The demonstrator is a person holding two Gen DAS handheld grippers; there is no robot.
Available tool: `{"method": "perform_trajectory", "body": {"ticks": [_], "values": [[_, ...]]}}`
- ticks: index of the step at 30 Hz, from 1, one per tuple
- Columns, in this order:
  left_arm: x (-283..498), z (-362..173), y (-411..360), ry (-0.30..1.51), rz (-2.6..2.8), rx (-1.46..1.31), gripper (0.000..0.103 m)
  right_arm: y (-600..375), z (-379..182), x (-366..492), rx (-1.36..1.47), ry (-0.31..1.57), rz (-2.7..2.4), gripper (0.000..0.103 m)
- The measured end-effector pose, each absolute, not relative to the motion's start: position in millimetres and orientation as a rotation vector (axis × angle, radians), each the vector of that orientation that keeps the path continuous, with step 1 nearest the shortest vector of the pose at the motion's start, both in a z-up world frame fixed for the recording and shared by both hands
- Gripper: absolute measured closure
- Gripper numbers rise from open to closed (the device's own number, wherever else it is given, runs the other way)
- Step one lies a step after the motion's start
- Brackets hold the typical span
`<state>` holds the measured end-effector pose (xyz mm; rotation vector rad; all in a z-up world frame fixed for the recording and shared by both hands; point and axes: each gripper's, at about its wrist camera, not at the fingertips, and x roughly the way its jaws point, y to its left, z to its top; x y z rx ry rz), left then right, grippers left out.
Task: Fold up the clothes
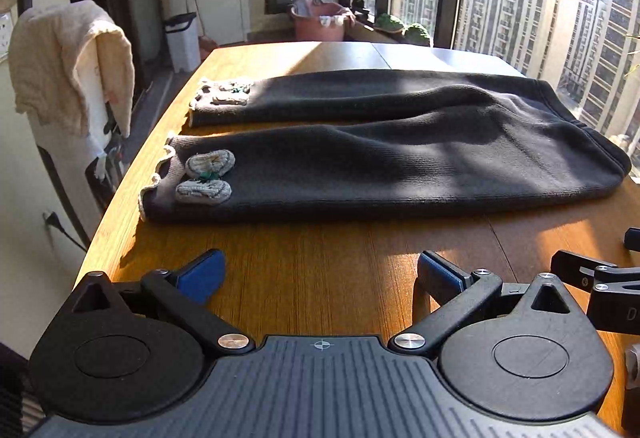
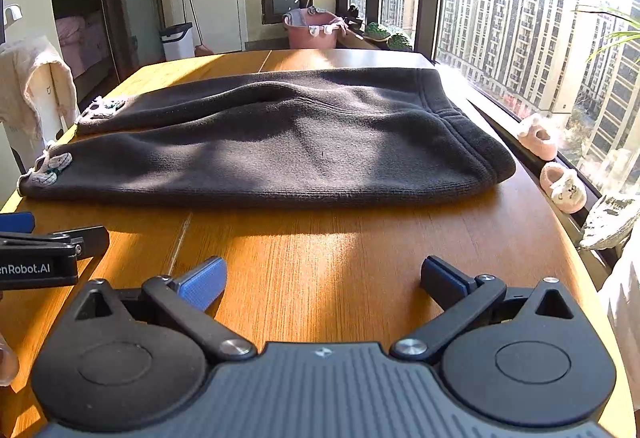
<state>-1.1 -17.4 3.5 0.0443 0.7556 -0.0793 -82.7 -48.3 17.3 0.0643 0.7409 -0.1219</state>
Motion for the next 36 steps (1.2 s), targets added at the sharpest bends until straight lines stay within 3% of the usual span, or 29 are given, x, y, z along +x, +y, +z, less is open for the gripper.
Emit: {"method": "perform_trajectory", "body": {"ticks": [22, 30, 36], "values": [[-4.7, 3.1, -19.4, 0.729, -0.064, 0.045, 0.000, -47.7, 17.1, -82.1, 0.058, 0.739, -0.133, 0.000], [16.6, 5.5, -31.3, 0.764, -0.085, 0.048, 0.000, -44.7, 23.9, -44.8, 0.045, 0.854, -0.082, 0.000], [-2.0, 7.3, -15.7, 0.787, -0.153, 0.069, 0.000, -48.3, 20.4, -72.8, 0.031, 0.807, -0.047, 0.000]]}}
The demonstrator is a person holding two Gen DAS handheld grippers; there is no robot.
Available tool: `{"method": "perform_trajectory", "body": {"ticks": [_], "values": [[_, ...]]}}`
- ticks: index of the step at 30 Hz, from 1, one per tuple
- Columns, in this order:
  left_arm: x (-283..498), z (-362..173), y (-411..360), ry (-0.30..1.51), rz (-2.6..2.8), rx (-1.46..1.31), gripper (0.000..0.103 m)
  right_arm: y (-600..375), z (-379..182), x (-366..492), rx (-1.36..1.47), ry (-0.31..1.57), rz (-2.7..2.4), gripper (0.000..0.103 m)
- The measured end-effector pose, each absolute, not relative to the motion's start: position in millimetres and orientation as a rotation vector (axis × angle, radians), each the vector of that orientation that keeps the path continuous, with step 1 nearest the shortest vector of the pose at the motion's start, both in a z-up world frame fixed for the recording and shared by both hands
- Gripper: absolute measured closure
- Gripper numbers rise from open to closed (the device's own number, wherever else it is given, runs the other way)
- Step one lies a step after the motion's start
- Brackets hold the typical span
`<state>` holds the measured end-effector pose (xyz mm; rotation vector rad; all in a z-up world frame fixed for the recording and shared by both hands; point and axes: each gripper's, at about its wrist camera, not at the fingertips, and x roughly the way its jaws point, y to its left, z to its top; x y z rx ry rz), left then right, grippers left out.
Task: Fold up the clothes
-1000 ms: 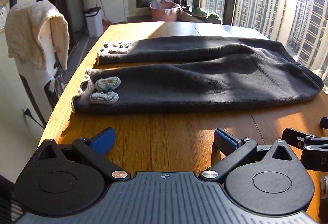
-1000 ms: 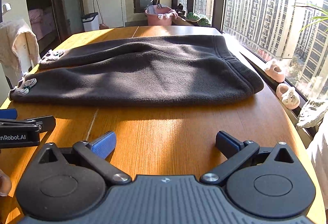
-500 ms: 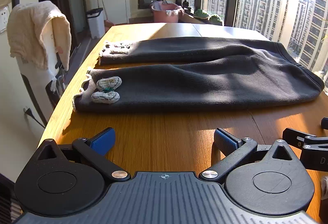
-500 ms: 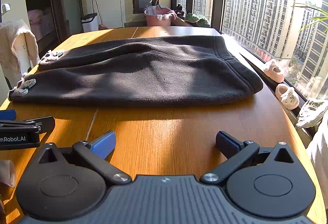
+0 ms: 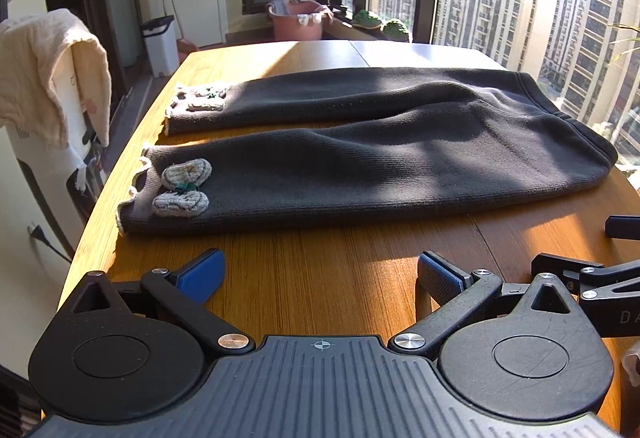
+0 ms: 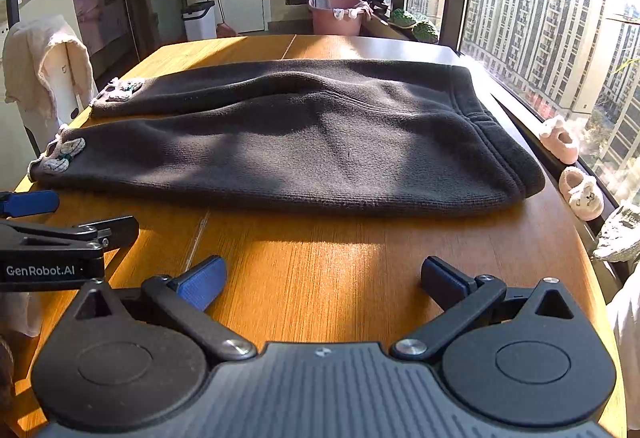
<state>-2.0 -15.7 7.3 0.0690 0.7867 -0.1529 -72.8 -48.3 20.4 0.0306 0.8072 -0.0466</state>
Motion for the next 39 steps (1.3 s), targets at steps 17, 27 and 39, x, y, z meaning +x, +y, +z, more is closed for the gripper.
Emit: {"method": "perform_trajectory", "body": {"ticks": [17, 27, 39], "values": [[-24.2, 13.9, -19.4, 0.885, -0.102, 0.056, 0.000, -43.5, 22.4, -94.1, 0.052, 0.816, -0.089, 0.000], [-21.9, 11.8, -18.5, 0.850, -0.045, 0.030, 0.000, -47.6, 22.3, -91.7, 0.060, 0.796, -0.081, 0.000], [-21.6, 11.7, -17.5, 0.847, -0.045, 0.031, 0.000, -44.7, 20.3, -90.9, 0.054, 0.792, -0.093, 0.000]]}}
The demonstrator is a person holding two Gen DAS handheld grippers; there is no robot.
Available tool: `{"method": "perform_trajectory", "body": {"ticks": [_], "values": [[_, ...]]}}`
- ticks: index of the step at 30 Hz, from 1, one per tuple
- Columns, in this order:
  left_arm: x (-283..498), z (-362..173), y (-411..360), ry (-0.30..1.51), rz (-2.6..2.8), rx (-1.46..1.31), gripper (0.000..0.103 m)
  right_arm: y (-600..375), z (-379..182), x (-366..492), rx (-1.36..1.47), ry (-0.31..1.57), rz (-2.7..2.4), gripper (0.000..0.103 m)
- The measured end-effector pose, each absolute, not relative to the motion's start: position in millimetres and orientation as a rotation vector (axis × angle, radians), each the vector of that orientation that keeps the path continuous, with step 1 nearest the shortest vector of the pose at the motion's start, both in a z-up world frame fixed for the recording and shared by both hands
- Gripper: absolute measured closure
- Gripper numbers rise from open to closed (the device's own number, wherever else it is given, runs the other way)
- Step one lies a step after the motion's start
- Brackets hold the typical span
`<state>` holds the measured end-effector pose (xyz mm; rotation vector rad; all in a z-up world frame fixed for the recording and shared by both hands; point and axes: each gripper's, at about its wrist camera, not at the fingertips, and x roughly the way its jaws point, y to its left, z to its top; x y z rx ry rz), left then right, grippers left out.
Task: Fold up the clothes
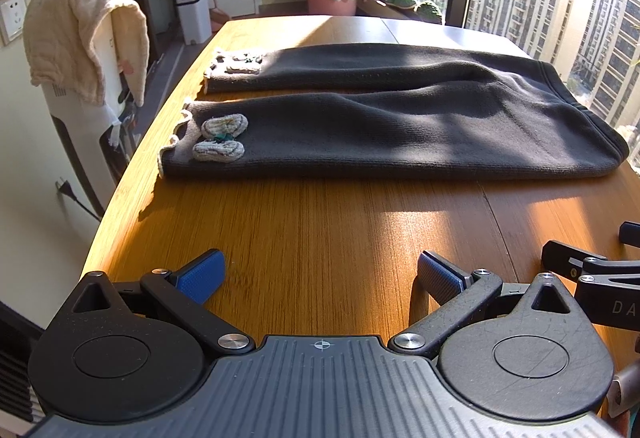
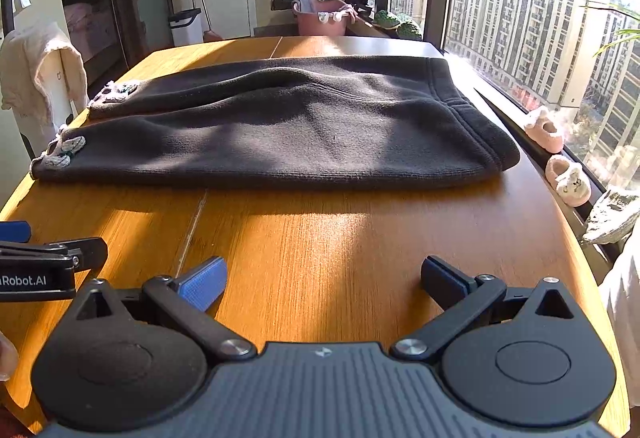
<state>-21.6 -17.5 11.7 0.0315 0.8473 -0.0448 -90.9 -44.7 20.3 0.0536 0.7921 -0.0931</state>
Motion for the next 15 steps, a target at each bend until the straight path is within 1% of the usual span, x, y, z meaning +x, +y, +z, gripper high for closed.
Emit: {"method": "perform_trajectory", "body": {"ticks": [15], "values": [[-22.9, 10.8, -19.2, 0.838, -0.039, 0.032, 0.000, -44.4, 20.4, -90.4, 0.052, 0.791, -0.089, 0.000]]}}
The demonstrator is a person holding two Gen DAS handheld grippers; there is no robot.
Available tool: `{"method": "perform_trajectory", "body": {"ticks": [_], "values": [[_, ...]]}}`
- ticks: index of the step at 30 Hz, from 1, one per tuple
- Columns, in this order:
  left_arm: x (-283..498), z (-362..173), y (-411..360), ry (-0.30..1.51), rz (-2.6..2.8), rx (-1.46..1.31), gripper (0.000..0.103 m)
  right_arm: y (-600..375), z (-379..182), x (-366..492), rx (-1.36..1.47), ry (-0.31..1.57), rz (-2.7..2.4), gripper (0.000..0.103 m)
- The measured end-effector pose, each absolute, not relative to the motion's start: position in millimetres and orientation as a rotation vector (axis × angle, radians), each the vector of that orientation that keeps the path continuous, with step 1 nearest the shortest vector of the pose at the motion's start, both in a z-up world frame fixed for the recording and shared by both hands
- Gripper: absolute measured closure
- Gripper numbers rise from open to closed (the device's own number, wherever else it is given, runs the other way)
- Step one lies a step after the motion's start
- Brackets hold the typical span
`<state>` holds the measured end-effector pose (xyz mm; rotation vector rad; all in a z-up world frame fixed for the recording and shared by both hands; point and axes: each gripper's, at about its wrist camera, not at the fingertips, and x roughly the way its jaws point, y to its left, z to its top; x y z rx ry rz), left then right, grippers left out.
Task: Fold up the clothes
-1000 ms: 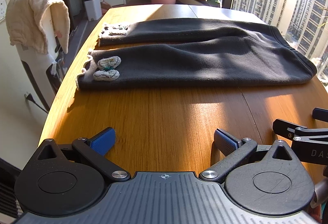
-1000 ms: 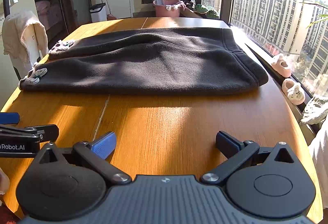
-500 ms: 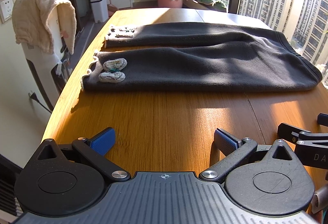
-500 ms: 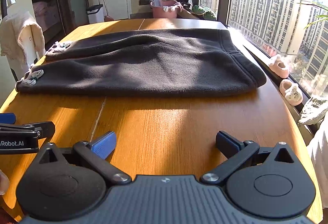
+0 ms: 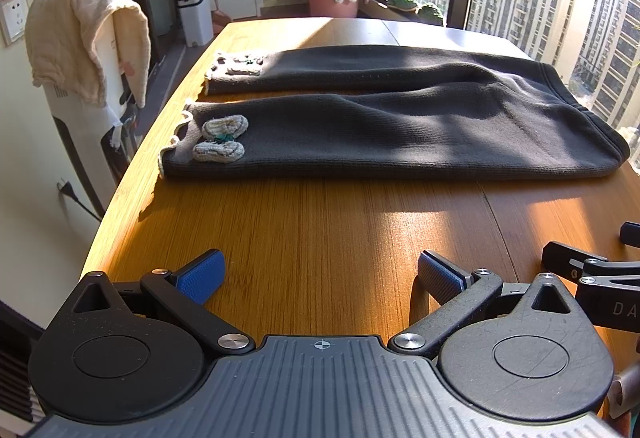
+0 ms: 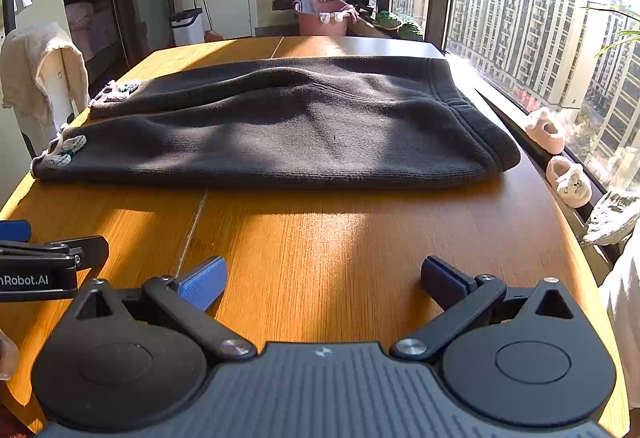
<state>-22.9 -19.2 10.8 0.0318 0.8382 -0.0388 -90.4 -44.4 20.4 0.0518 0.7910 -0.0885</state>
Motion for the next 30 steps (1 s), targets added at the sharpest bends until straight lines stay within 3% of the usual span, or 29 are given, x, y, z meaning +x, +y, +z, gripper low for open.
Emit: {"method": "perform_trajectory", "body": {"ticks": [30], "values": [[-24.8, 10.6, -21.6, 0.829, -0.035, 0.033, 0.000, -45.3, 19.4, -91.4, 0.049, 0.785, -0.081, 0.000]]}}
